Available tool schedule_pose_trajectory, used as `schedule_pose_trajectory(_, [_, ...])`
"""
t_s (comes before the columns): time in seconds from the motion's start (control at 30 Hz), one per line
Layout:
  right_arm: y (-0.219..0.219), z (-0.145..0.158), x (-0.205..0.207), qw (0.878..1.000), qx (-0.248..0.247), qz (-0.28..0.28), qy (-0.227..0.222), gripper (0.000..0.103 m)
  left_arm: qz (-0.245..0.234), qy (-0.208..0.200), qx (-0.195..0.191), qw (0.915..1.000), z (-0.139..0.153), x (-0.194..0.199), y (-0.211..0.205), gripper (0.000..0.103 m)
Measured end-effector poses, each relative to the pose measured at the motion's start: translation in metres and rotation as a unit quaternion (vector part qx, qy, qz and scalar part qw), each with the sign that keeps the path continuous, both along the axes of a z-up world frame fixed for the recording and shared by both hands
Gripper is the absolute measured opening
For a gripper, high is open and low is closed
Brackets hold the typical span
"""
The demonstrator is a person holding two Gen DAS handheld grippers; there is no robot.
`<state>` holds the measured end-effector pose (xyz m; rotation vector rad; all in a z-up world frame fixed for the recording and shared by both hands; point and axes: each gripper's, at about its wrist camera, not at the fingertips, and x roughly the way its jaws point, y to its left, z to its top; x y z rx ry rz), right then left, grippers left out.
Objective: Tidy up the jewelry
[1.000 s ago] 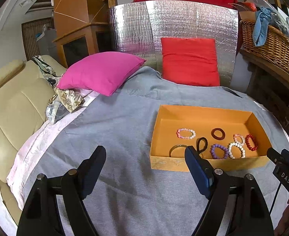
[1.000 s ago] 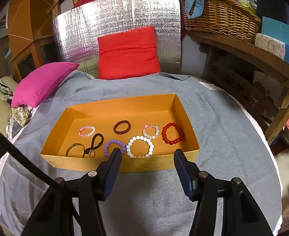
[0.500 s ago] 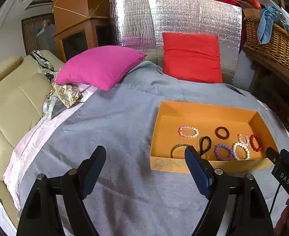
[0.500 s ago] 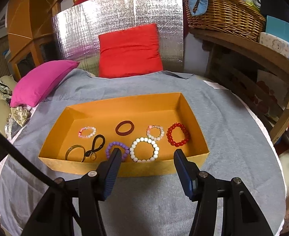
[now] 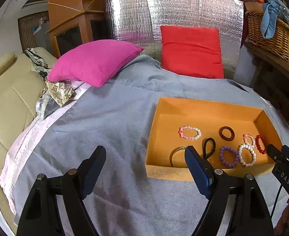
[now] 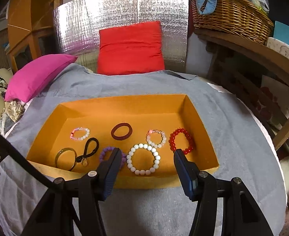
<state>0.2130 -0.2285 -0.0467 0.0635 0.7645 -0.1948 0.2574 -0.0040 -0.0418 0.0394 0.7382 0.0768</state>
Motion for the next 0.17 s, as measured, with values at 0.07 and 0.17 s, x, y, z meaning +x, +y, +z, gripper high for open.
schedule_pose_trajectory(0.07, [-0.0001,0.0002,0.0019,1.000,0.006,-0.001,-0.002,0.059,-0.004,-0.008,0.000,1.0000,0.0021,-0.0023,-0.0003,0.082])
schedule_pose_trajectory(0.17, [0.0015,0.0025,0.0014,1.000,0.004,0.001,-0.009,0.059,-0.006,-0.023,-0.002,0.9997,0.0098,-0.0100,-0.0004,0.082])
